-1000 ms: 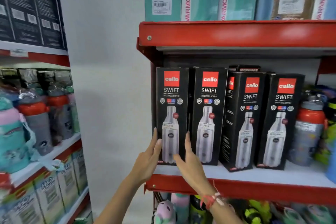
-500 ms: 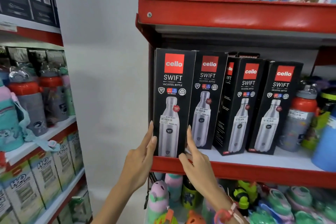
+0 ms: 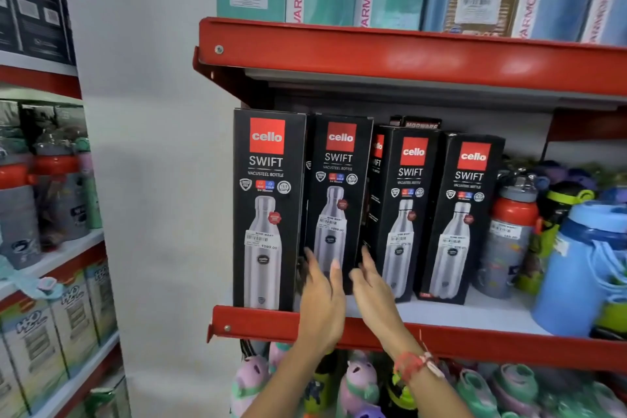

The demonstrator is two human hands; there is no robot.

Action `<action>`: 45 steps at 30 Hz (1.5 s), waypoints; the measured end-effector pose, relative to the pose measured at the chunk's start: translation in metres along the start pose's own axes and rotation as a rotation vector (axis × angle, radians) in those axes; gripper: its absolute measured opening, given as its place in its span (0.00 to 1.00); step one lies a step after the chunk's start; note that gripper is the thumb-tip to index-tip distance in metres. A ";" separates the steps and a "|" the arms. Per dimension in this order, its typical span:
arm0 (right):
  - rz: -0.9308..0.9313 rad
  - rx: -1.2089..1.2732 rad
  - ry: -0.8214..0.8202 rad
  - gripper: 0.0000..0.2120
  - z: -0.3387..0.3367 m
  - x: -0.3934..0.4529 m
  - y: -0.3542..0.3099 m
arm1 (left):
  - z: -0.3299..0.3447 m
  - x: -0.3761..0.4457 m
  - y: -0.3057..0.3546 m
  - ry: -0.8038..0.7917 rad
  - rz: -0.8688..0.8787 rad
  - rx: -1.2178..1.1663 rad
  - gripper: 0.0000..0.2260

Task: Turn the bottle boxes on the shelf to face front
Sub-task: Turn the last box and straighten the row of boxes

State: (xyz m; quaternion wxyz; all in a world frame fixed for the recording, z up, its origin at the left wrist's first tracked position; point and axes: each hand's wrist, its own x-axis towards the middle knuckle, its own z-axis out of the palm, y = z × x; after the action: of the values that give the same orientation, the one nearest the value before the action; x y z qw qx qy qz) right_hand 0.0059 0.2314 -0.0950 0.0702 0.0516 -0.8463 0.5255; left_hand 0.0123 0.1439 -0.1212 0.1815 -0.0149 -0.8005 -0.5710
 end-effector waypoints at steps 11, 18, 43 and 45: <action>-0.088 -0.037 -0.022 0.25 -0.007 -0.020 0.014 | -0.004 -0.025 0.005 0.150 -0.020 0.120 0.26; -0.126 -0.029 0.003 0.25 -0.014 -0.050 0.023 | -0.019 -0.055 -0.001 0.178 0.012 0.115 0.28; -0.042 -0.141 0.065 0.27 -0.081 -0.006 0.054 | 0.069 -0.028 0.041 -0.075 -0.082 0.014 0.29; -0.087 -0.158 0.069 0.27 -0.083 -0.021 0.057 | 0.066 -0.036 0.041 -0.058 -0.057 0.021 0.28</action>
State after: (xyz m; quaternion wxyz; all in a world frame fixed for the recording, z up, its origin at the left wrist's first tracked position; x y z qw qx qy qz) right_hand 0.0224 0.3310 -0.1124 0.1258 0.0647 -0.8792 0.4549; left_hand 0.0377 0.2252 -0.1137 0.1422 -0.0065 -0.8115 -0.5668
